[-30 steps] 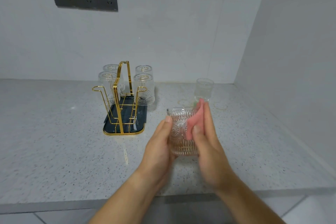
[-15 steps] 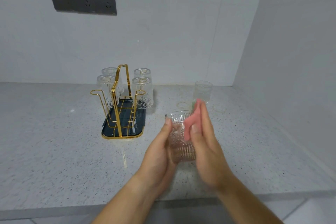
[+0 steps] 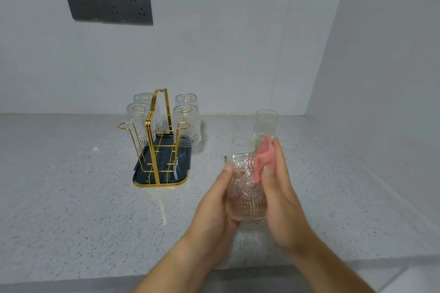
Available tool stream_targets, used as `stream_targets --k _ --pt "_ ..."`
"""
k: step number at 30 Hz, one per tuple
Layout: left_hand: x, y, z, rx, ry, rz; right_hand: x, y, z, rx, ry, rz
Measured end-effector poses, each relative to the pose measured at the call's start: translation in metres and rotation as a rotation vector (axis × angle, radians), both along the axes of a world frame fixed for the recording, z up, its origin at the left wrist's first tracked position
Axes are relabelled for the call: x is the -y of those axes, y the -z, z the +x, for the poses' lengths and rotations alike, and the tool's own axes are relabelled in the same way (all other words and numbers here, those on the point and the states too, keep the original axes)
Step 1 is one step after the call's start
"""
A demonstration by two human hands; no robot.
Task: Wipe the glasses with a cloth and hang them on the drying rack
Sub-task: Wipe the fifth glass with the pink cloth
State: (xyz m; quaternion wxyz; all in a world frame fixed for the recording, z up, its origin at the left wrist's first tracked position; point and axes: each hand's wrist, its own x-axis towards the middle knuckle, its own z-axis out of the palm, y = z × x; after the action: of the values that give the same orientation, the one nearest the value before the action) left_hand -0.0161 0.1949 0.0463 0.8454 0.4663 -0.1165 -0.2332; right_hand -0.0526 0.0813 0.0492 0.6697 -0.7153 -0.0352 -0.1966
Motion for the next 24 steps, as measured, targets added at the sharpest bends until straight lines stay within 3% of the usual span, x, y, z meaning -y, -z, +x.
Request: stream_targets --k 2,5,8,11,16,24 --pt "0.003 -0.006 -0.004 -0.014 0.002 -0.044 0.000 -0.001 0.003 0.021 -0.002 -0.015" --pt "-0.001 -0.010 0.004 0.001 -0.062 -0.052 -0.012 0.017 -0.010 0.043 -0.004 -0.207" --pt "-0.004 -0.004 0.014 -0.001 -0.151 0.022 -0.022 0.037 -0.024 0.068 0.051 -0.332" --pt "-0.004 0.000 0.013 -0.006 -0.116 -0.004 -0.017 0.026 -0.019 0.055 0.062 -0.274" --pt "0.003 -0.002 -0.002 -0.007 0.037 -0.049 0.004 -0.013 0.004 -0.009 0.008 -0.010" --pt "-0.005 0.000 0.019 -0.040 -0.110 0.062 -0.022 0.038 -0.024 0.031 0.041 -0.252"
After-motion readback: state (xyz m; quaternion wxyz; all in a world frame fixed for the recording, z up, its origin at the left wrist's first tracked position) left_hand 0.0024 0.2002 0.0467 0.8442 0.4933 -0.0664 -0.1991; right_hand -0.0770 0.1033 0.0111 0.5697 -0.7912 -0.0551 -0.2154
